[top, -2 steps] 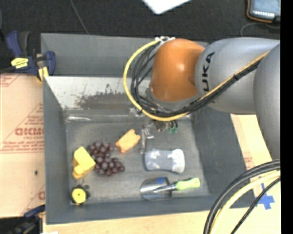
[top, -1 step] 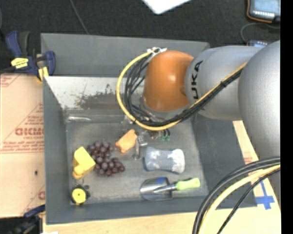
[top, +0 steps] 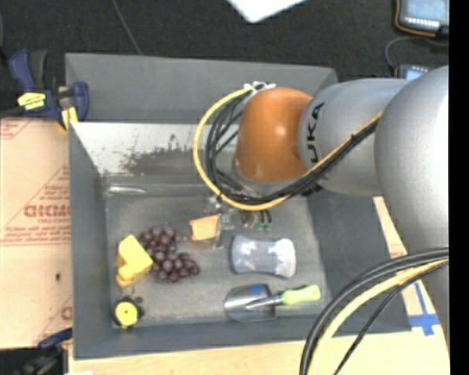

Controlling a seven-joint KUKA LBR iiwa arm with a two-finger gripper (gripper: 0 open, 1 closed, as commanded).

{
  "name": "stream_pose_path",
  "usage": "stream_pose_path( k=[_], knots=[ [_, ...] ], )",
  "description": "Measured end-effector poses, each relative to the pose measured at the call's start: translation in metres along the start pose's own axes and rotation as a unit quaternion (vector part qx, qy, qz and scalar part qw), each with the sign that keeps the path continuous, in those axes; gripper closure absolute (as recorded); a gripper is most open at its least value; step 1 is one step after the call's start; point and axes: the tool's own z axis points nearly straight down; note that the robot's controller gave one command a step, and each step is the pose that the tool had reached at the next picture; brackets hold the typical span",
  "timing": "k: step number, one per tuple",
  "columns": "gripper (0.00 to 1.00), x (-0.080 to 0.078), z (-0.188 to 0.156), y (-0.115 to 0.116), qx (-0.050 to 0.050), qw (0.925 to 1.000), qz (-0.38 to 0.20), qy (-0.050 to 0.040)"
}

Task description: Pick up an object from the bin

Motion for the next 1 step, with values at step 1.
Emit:
stream_pose_path(
  k=[1],
  knots=[
    [1.0, 0.0, 0.0, 0.0001, 0.0, 1.0, 0.0, 0.0]
  ],
)
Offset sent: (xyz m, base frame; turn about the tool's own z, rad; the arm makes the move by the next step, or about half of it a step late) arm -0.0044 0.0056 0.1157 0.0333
